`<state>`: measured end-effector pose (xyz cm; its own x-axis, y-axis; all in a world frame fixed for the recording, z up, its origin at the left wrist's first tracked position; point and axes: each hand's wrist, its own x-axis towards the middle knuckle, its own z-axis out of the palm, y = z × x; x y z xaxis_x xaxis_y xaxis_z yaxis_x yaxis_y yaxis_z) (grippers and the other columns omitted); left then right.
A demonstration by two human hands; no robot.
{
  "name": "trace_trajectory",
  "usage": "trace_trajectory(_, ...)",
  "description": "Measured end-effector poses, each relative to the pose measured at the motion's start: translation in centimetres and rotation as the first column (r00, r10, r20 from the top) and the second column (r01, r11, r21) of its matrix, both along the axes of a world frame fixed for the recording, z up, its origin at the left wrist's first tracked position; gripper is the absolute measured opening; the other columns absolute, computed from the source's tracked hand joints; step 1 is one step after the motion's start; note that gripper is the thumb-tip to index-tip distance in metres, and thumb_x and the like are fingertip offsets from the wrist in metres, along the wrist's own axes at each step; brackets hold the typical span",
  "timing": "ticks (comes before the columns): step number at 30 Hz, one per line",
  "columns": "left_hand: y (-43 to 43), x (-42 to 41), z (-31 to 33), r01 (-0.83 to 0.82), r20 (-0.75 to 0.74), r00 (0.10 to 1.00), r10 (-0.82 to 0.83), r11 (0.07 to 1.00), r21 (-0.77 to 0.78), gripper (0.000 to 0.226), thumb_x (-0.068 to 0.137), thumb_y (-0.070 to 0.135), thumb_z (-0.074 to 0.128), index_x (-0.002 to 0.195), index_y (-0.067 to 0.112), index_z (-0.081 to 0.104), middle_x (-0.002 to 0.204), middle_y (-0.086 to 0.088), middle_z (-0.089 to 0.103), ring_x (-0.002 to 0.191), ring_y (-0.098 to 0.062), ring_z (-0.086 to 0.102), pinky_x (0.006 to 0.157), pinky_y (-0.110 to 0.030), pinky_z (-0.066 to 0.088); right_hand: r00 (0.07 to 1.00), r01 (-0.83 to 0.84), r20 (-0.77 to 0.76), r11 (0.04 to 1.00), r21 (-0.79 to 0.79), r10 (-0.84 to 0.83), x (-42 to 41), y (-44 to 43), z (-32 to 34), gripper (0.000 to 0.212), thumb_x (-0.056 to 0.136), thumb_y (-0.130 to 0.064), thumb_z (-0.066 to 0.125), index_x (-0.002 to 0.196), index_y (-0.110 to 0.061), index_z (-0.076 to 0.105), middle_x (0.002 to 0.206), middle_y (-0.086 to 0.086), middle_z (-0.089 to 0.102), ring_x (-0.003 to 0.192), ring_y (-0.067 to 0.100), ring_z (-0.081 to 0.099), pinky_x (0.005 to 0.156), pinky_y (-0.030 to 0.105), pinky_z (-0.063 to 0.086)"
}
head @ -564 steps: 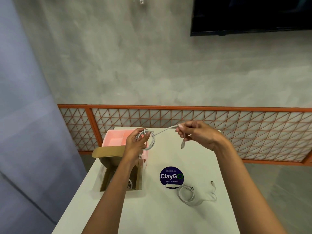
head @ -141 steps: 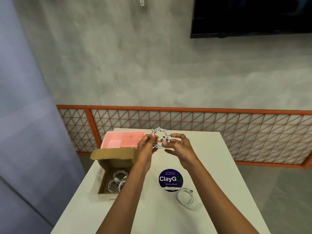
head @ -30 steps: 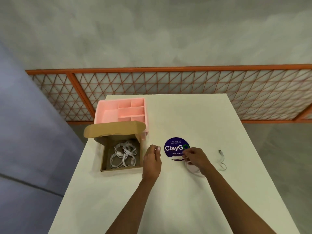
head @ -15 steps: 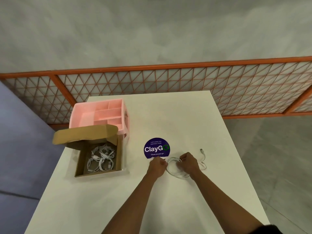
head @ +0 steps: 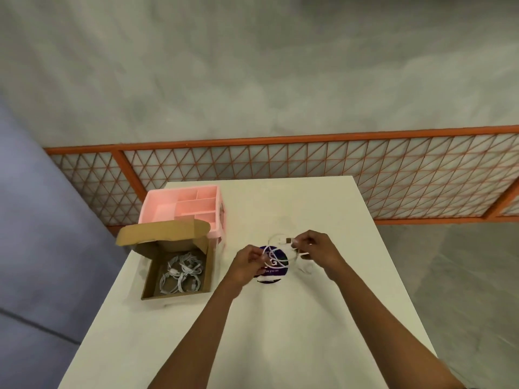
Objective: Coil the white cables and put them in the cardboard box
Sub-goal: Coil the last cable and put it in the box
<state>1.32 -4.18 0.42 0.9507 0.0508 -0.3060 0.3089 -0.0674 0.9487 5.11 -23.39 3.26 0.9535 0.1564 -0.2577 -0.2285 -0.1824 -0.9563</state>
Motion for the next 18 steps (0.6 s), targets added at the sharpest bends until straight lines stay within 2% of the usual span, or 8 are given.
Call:
trace_trajectory(2,1.0,-0.3,1.3,0.005,0.055,0.998,-0.004,1.0,-0.027,0.006,0.094,0.004,0.054,0.091,0.007,0.05,0.087,-0.012,0.066,0.085,-0.019,0.063,0.075,-0.028,0.053,0.999,0.049,-0.001,0.998,0.048,-0.049,0.4,0.3,1.6,0.007,0.092,-0.009,0.059,0.085,-0.008,0.057,0.081,0.007,0.068,0.071,0.014,0.063,0.062,0.022,0.05)
trace_trajectory(7,3.1,-1.8,4.4,-0.021,0.173,0.984,0.045,0.99,-0.136,0.008,0.092,0.003,0.057,0.089,0.007,0.05,0.089,-0.014,0.069,0.086,-0.022,0.067,0.072,-0.024,0.056,0.983,0.171,0.057,0.982,0.078,-0.176,0.3,1.3,4.5,0.008,0.093,-0.002,0.053,0.098,-0.007,0.05,0.077,0.01,0.066,0.066,0.019,0.061,0.061,0.027,0.05)
trace_trajectory(10,3.6,-2.4,6.1,0.007,0.247,0.968,0.033,0.987,-0.158,0.007,0.091,0.006,0.058,0.092,0.007,0.051,0.087,-0.012,0.069,0.089,-0.022,0.068,0.075,-0.026,0.055,0.982,0.179,0.064,0.983,-0.033,-0.177,-0.2,1.5,4.9,0.013,0.091,0.002,0.052,0.1,-0.007,0.052,0.077,0.012,0.066,0.062,0.018,0.062,0.055,0.025,0.05)
trace_trajectory(13,3.4,-2.7,8.2,0.002,0.308,0.95,0.051,0.986,-0.166,0.008,0.091,0.003,0.057,0.097,0.004,0.051,0.085,-0.011,0.066,0.082,-0.02,0.07,0.072,-0.026,0.056,0.994,0.109,0.06,0.963,-0.246,-0.097,-0.9,1.9,4.8,0.015,0.086,0.004,0.054,0.096,-0.005,0.056,0.09,0.016,0.063,0.067,0.02,0.06,0.053,0.022,0.048)
trace_trajectory(15,2.9,-2.9,9.7,0.003,0.347,0.936,0.053,0.987,-0.158,0.016,0.091,0.002,0.058,0.105,0.002,0.049,0.086,-0.012,0.065,0.078,-0.018,0.07,0.071,-0.026,0.057,0.982,0.11,0.184,0.921,-0.375,-0.042,-1.3,2.4,4.9,0.021,0.083,0.006,0.056,0.1,-0.005,0.059,0.103,0.013,0.056,0.082,0.02,0.054,0.06,0.021,0.043)
trace_trajectory(18,2.5,-3.0,11.3,-0.014,0.383,0.921,0.076,0.987,-0.161,0.025,0.089,0.003,0.061,0.11,0.002,0.047,0.084,-0.012,0.065,0.075,-0.016,0.071,0.067,-0.025,0.057,0.91,0.123,0.413,0.935,-0.332,0.027,-2.4,3.3,5.7,0.033,0.08,0.012,0.047,0.097,-0.015,0.057,0.11,0.003,0.054,0.095,0.016,0.053,0.079,0.021,0.037)
